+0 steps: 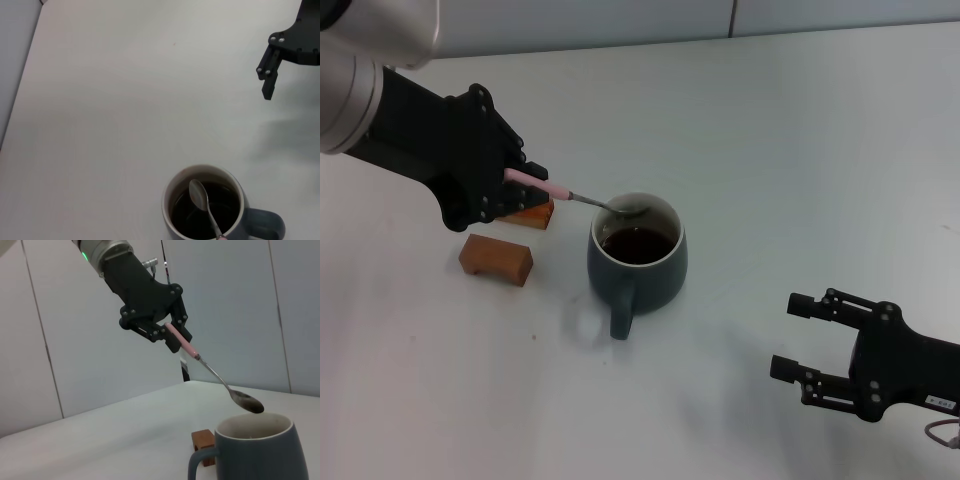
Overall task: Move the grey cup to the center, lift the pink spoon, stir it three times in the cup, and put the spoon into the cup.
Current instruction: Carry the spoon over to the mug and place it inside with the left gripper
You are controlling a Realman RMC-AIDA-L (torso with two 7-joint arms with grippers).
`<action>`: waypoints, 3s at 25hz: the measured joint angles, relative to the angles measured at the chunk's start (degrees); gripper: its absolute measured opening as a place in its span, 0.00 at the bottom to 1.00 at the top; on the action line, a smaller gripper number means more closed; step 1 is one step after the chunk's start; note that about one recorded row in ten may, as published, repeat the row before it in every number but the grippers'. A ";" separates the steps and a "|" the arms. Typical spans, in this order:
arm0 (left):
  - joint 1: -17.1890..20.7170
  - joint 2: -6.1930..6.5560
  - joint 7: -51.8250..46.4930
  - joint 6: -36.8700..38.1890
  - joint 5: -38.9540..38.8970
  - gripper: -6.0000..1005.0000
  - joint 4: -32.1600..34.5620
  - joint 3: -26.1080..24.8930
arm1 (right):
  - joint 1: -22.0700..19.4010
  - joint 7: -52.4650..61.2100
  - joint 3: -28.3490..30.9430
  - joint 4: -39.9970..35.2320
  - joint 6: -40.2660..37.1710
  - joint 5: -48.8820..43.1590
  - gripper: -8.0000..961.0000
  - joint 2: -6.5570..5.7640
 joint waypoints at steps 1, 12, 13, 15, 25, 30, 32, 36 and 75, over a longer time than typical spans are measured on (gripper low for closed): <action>0.00 0.00 0.01 -0.04 0.26 0.13 0.04 0.28 | 0.05 0.00 -0.02 0.00 0.00 0.01 0.79 0.00; -1.43 -0.23 0.06 -0.75 5.77 0.13 0.31 5.73 | 0.40 0.00 -0.03 0.00 0.00 -0.02 0.79 0.09; -1.55 -0.24 0.06 -0.98 5.99 0.13 0.25 6.06 | 0.40 0.00 -0.03 0.00 0.00 -0.03 0.79 0.09; -1.86 -0.27 0.07 -1.74 6.50 0.13 0.13 7.22 | 0.42 0.00 -0.03 0.00 0.00 -0.05 0.79 0.09; -3.94 -0.53 -0.46 -5.62 11.43 0.13 -2.72 14.45 | 0.50 0.25 -0.03 0.00 -0.09 -0.17 0.79 0.09; -4.25 -0.53 -0.67 -7.99 12.52 0.13 -4.66 16.80 | 0.49 0.27 -0.05 0.00 -0.10 -0.18 0.79 0.08; -4.29 -0.53 -0.82 -8.76 12.50 0.13 -5.09 17.48 | 0.49 0.28 -0.09 0.00 -0.10 -0.18 0.79 0.03; -4.05 -0.53 -1.30 -9.63 11.40 0.13 -5.49 20.42 | 0.54 0.30 -0.12 0.00 -0.08 -0.18 0.79 0.01; -0.93 -0.27 -2.72 -11.76 13.34 0.13 -1.95 21.98 | 1.19 0.44 -0.89 0.36 0.61 -0.27 0.79 0.09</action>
